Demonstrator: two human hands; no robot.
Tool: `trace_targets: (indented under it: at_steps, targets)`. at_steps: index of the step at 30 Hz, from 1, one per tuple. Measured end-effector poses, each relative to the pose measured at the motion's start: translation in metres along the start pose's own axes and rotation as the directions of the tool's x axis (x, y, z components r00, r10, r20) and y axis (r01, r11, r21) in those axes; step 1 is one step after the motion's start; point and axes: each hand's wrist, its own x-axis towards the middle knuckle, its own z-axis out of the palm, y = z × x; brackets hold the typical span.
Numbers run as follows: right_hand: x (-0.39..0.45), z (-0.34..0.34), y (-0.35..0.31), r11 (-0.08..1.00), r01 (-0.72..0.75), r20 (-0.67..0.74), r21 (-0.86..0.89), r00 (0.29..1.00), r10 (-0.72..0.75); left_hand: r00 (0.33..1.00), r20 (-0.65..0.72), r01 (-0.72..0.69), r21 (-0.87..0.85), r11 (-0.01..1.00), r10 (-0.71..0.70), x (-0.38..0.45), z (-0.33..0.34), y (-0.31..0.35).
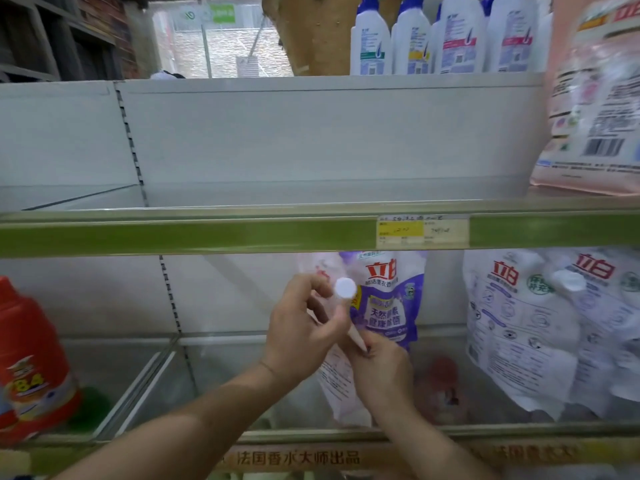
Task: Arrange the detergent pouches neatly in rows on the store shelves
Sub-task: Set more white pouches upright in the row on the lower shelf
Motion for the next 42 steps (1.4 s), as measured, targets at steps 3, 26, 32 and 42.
trace_targets:
  at_steps: [3, 26, 32, 42]
  targets:
    - [0.007, -0.018, 0.017, 0.971, -0.168, 0.017, 0.169, 0.986, 0.167, 0.996, -0.034, 0.088, 0.043, 0.995, -0.087, 0.010, 0.003, -0.019]
    - [-0.004, -0.069, 0.042, 0.975, -0.145, -0.026, 0.168, 0.988, 0.152, 0.790, 0.295, 0.613, -0.367, 0.700, -0.537, 0.028, 0.024, -0.059]
    - [-0.020, -0.132, 0.044, 0.961, -0.148, -0.054, 0.232, 0.985, 0.165, 0.799, 0.300, 0.602, -0.373, 0.706, -0.522, 0.011, 0.056, -0.008]
    - [-0.073, -0.303, 0.129, 0.950, -0.209, -0.135, 0.230, 0.960, 0.244, 0.754, 0.436, 0.641, -0.324, 0.696, -0.491, -0.065, 0.203, 0.093]
